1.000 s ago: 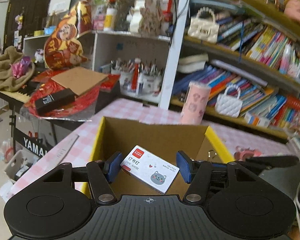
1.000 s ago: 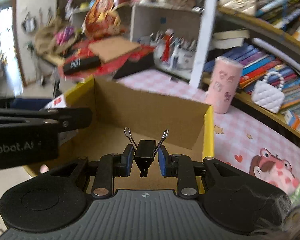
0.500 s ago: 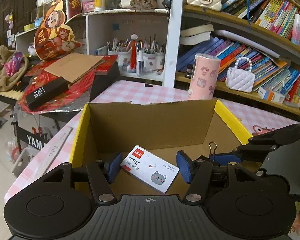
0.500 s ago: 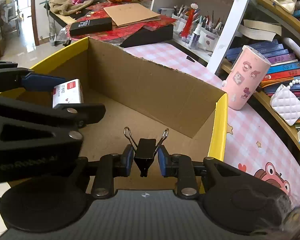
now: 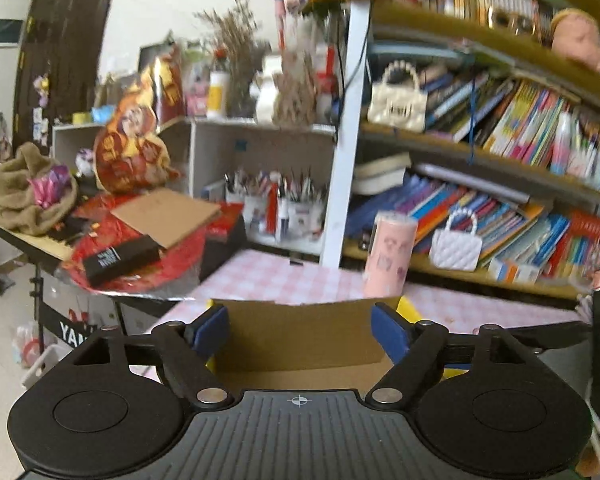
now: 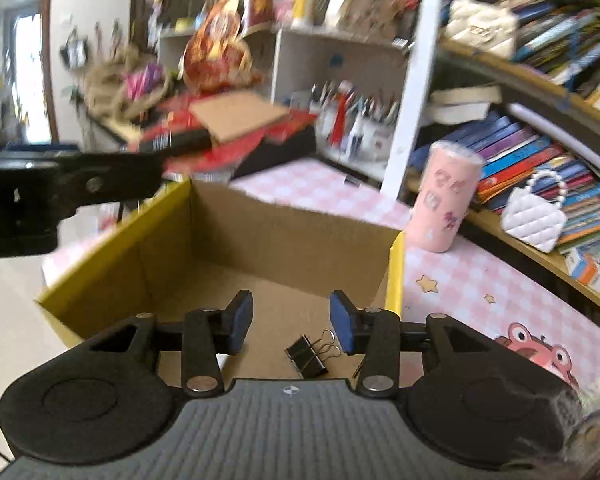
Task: Organize objects
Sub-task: 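Open both tools to drop the staple box and binder clip inside, then withdraw both tools from the yellow box back toward the toys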
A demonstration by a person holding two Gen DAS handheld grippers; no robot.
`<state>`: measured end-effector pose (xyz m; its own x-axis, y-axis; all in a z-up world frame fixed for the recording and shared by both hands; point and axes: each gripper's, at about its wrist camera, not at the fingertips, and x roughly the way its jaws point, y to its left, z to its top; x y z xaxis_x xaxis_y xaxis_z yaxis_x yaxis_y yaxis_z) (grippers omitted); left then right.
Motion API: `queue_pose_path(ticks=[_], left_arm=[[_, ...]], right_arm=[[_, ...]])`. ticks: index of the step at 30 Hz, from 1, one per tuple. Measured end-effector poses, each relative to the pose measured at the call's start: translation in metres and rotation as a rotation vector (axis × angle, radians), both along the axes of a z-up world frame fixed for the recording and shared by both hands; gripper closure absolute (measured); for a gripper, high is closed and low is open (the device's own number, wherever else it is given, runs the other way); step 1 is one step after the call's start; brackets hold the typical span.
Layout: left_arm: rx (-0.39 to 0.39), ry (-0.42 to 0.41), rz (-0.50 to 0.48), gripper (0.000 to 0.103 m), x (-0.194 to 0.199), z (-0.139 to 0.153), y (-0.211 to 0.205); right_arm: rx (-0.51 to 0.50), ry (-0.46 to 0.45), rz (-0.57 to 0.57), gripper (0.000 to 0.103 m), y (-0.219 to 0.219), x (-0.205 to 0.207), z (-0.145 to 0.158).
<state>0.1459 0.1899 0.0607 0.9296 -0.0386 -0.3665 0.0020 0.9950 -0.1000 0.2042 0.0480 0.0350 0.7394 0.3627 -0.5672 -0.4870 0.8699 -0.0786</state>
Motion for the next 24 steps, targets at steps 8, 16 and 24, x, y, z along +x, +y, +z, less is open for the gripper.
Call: queue_pose_path(ticks=[8,16,24], left_arm=[[-0.031,0.020,0.018,0.022,-0.063,-0.002,0.003],[-0.029,0.115,0.052,0.013,-0.127,-0.033,-0.005],[-0.020,0.197,0.041,0.012,-0.168,-0.057,-0.020]], right_arm=[[0.054,-0.045,-0.084,0.062,-0.017,-0.076,0.010],[0.054,0.016,-0.221,0.062,-0.037,-0.156,-0.017],[0.028,0.064,-0.352,0.061,-0.058,-0.220,-0.044]])
